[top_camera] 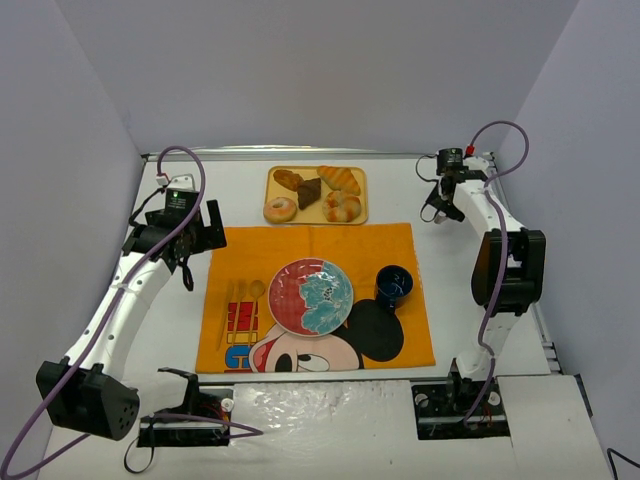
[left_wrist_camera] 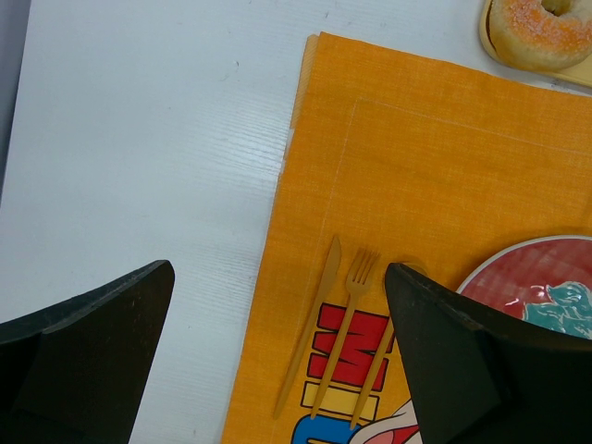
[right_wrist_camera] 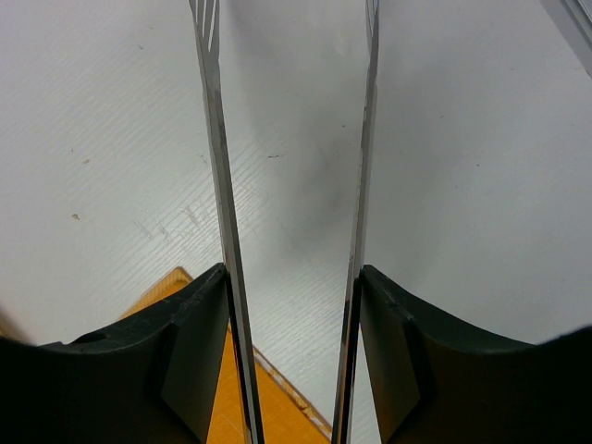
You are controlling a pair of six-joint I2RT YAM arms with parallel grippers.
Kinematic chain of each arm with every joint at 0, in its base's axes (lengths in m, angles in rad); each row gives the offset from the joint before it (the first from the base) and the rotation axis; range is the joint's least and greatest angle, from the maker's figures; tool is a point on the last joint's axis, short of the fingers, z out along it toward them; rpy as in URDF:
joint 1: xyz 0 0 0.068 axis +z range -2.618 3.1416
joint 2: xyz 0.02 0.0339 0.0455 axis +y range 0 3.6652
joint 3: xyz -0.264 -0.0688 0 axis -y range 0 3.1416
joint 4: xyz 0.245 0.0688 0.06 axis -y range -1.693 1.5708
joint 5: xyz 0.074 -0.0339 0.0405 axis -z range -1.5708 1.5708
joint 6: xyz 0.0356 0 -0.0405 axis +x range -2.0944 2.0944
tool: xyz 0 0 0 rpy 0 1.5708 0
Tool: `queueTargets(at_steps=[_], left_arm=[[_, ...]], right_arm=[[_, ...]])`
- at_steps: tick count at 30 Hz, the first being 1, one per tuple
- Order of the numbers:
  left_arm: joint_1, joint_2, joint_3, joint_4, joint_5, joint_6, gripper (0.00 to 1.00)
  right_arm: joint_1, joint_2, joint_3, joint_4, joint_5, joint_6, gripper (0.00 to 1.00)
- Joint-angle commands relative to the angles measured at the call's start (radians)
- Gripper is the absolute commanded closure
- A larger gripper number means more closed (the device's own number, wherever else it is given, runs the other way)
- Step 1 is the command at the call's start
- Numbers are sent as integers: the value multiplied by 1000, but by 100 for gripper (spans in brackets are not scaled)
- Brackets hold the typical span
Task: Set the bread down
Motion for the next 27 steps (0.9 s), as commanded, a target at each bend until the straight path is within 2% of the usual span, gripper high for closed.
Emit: queueTargets(at_steps=[1,8,16,27], left_arm=[[9,-28,39,12,-15,4,3],[9,-29,35,10,-17,3,3],[9,-38,31,-2,-23,6,3],[9,-41,24,-4,-20,-5,3]], right_arm=[[12,-108,25,-12,-6,-18,50],[63,-154,54,-38,-68,-38,51],[193,-182,139,-114,-76,-59,49],[344,-226,170,-174,-108,-69,49]])
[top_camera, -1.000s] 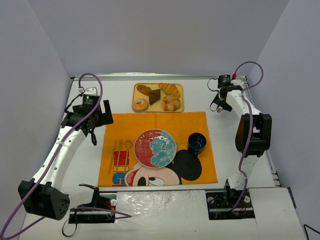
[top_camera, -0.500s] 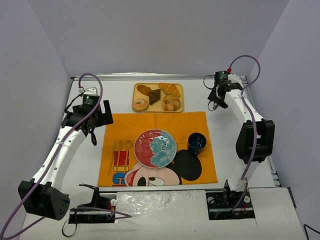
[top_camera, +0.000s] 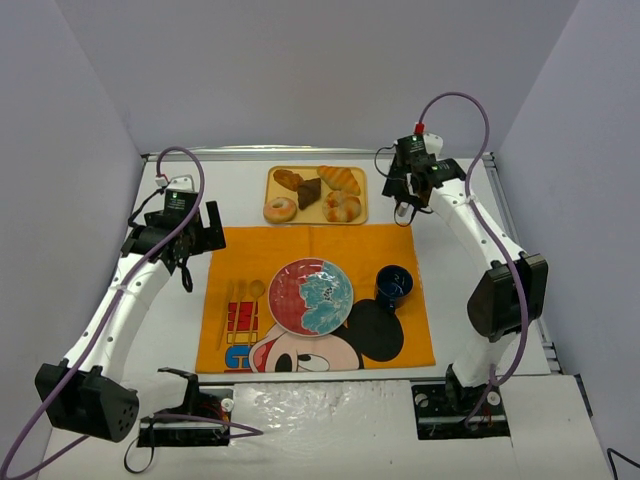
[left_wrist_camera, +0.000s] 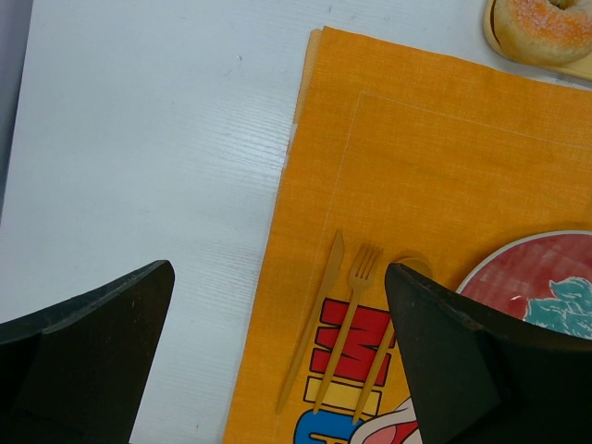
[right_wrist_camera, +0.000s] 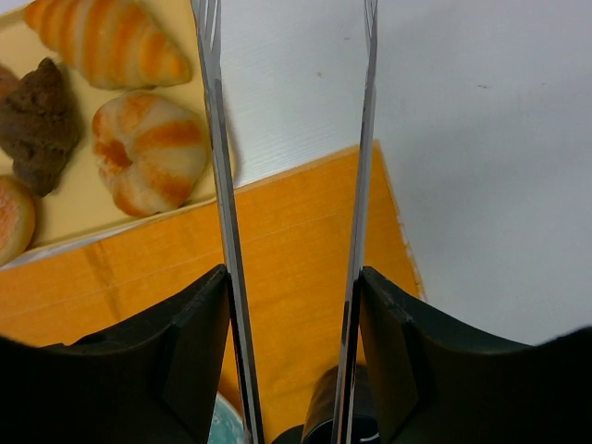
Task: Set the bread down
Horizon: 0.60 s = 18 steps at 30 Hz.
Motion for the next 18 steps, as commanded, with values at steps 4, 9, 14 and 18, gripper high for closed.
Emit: queueTargets(at_steps=[4,9,14,18], left_arm=[[8,-32,23,6,-22,-4,3],[7,-36,17,1,-32,-2,3],[8,-42,16,-7,-33,-5,3],[7,-49,19,-13,-31,-8,3]], right_arm=[[132,-62,64,-39,-12,-20,49],[190,-69,61,-46,-18,-5,49],[256,-68,37,-46,-17,10,49],[272,-50,16,-44,-9,10,49]])
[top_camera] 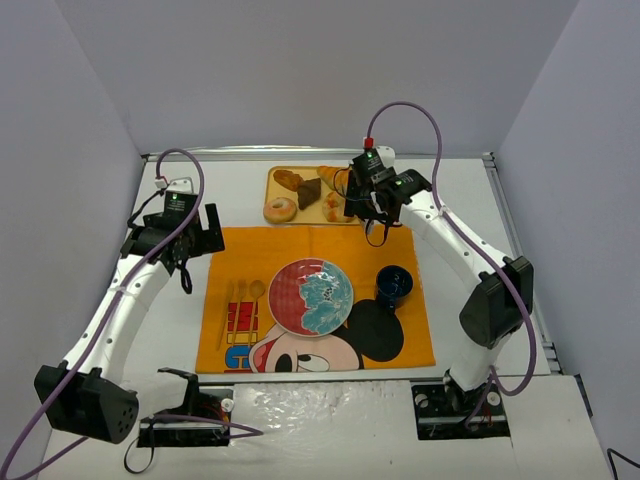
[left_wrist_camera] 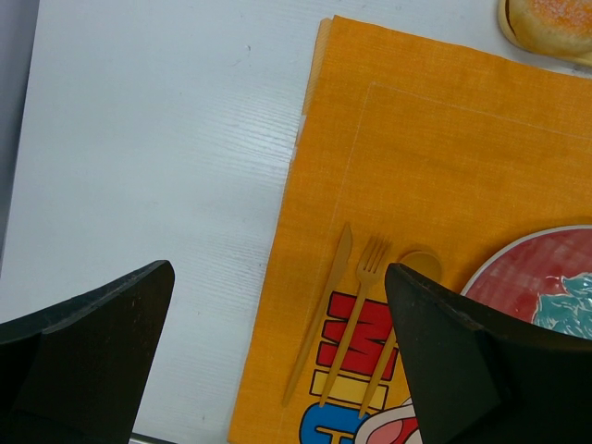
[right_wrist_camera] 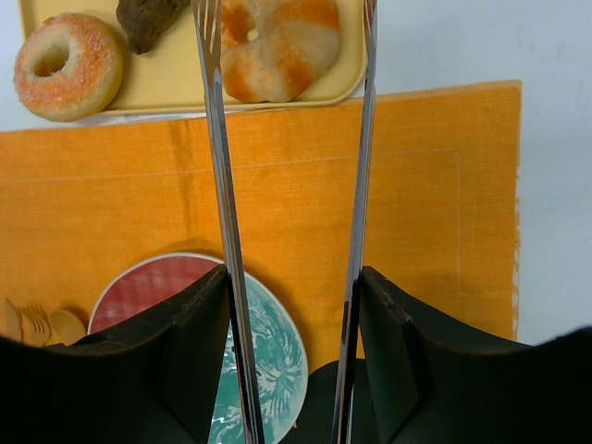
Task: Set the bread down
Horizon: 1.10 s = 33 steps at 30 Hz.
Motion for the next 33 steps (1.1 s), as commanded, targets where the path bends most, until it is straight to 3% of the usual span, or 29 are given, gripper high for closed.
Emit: queueTargets(at_steps=[1,33], left_arm=[[6,-43,22,10,-20,-8,3],[8,-47,27,-4,-31,5,3]], right_arm=[[24,-33,-2,13,13,7,49],[43,152,-11,56,47,15,49]])
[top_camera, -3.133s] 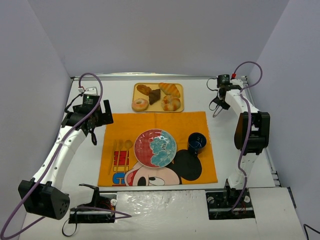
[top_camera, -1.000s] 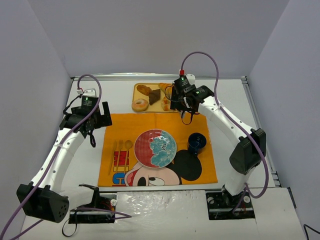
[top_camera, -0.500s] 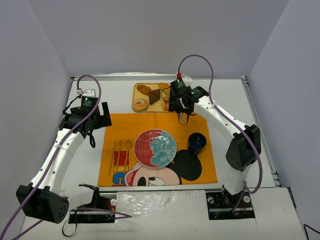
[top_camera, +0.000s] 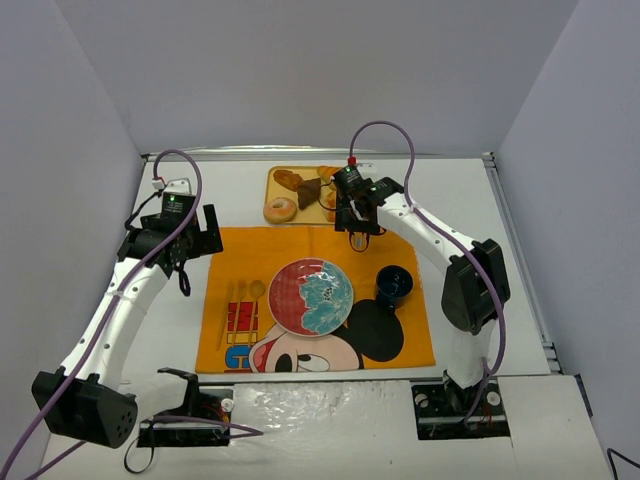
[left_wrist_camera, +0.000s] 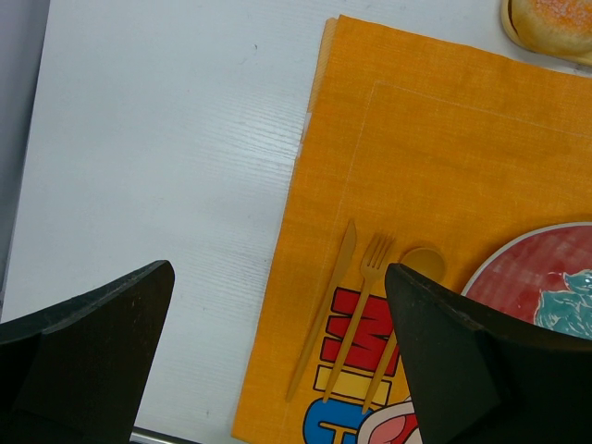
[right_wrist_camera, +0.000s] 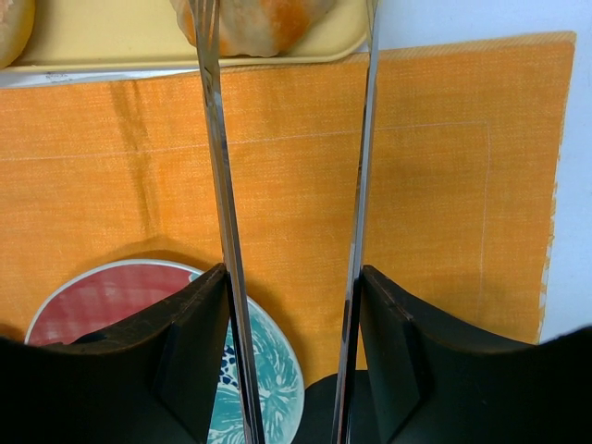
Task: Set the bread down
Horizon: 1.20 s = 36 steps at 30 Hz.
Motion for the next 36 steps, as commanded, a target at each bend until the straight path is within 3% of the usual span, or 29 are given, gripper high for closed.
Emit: queueTargets(at_steps=[1,17,31,36], left_arm=[[9,-26,25,12,-23,4,3],[8,-23,15,17,-24,9,3],[8,-18,10,23,-26,9,3],[8,-20,10,23,-26,8,3]], right_arm=[[7,16,14,49,18,-4,50],[-4,10,64,70,-13,3,53],[-11,-6,71,69,-38,-1,99],[-10,-29,68,66,-46,-3,100]])
